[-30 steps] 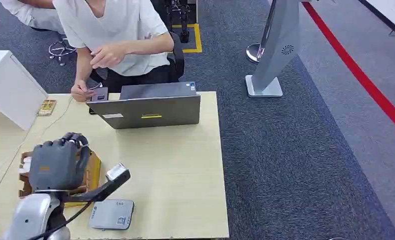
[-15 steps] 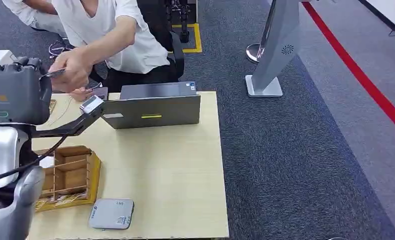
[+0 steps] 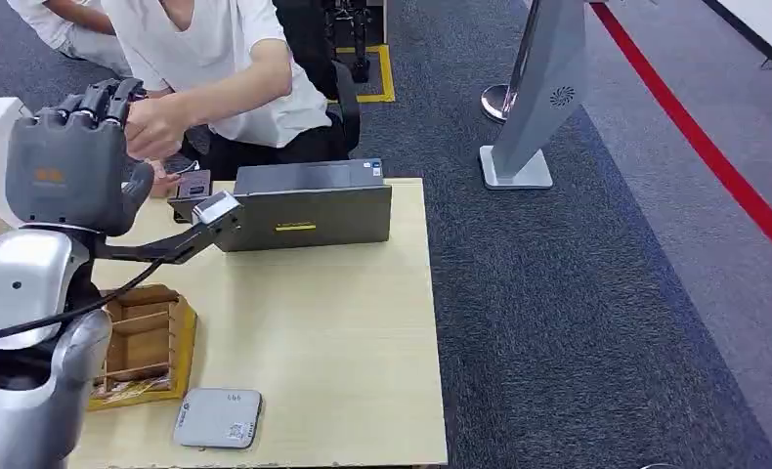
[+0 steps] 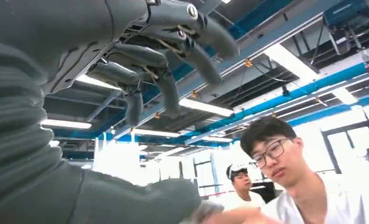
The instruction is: Pass the card to the sensor for recognition and then transmit it.
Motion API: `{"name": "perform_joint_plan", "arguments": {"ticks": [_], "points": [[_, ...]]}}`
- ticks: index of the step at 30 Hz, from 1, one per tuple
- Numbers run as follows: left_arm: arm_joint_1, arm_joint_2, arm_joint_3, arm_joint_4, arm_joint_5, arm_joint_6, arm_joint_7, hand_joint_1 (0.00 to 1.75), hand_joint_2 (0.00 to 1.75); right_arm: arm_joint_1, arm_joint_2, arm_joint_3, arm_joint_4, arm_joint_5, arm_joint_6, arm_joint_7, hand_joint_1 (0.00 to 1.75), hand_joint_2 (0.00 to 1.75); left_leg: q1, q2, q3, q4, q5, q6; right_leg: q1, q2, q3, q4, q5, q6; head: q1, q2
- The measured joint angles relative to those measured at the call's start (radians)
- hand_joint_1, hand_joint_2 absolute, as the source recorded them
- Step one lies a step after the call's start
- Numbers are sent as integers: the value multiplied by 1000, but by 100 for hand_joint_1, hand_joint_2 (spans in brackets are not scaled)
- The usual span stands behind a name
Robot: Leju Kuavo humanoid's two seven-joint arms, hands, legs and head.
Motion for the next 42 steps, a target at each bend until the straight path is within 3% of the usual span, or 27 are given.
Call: {"name": "perform_joint_plan", "arguments": {"ticks": [7,15,20,25,33,42], "points": [[117,-48,0,-81,0,-20,-93,0,175,1,-1,-1,0,-18,3,0,0,175,0,0,0,0,0,0,0,0,0,0,0,0,0,0],[446,-42,0,-240,10,55,-193,0,175,3,-4,-22,-3,-52,2,0,0,175,0,1,0,-1,-2,0,0,2,-1,0,-2,1,0,0],[651,-3,8,-279,35,148,-187,0,175,5,-6,-32,-17,-56,8,-3,0,175,0,1,-1,-1,-3,1,0,1,-1,0,-3,2,0,0],[774,12,45,-285,47,179,-146,0,175,8,-6,-32,-31,-54,8,-9,0,175,0,1,-1,-1,-3,1,0,1,-1,0,-3,2,0,0],[888,-5,161,-274,15,188,-117,0,175,8,-7,-32,-47,-51,16,-13,0,175,0,1,-1,-1,-3,1,0,1,-1,0,-3,2,0,0],[939,-74,356,-200,0,217,-151,0,175,8,-11,-32,-51,-37,23,-13,0,175,0,1,-1,-1,-3,1,0,1,0,0,-3,2,0,0]]}}
